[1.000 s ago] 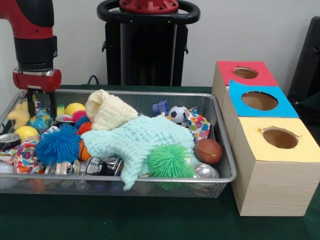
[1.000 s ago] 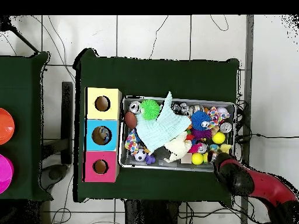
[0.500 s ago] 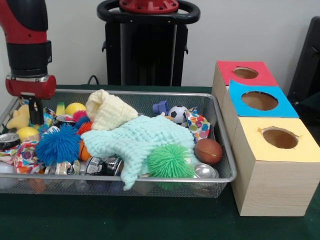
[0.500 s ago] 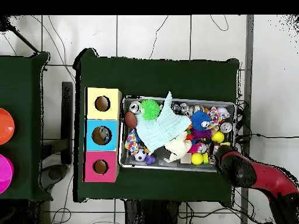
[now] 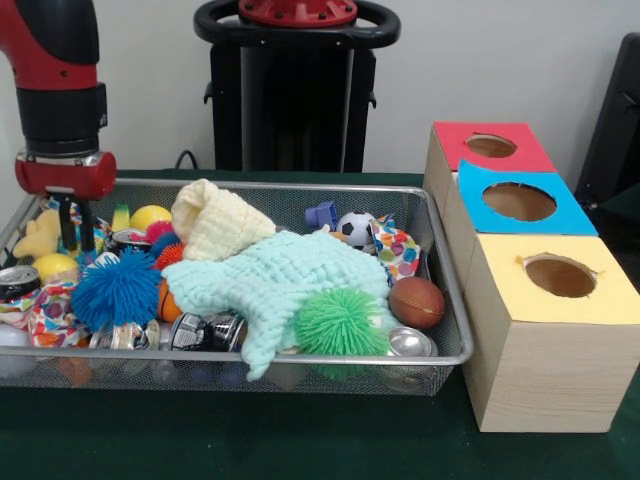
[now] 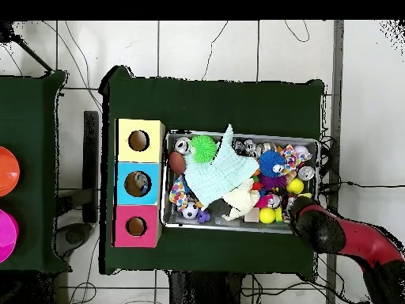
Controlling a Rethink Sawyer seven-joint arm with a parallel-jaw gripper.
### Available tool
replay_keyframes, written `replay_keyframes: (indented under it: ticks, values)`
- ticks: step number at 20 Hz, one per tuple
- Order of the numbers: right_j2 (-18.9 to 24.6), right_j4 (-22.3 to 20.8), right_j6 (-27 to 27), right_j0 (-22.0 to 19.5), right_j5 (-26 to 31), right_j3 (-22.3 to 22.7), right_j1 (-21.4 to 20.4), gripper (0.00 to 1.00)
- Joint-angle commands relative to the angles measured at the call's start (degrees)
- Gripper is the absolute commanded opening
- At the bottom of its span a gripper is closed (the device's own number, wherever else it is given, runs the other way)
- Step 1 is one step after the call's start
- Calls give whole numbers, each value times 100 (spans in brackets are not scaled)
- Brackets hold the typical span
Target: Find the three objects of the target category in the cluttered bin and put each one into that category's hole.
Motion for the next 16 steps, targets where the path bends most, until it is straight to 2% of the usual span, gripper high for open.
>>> replay_keyframes:
  ticks: [1,6,9,12,16]
  values:
    - [11,-281,-271,178,347,271,-116,100]
    - [-175,-384,-86,58,86,829,-102,100]
    - [-243,-345,-349,-117,521,1153,-128,100]
    - [-409,-582,-480,-169,530,1357,-111,100]
    - [-443,-978,-572,-381,157,1505,105,100]
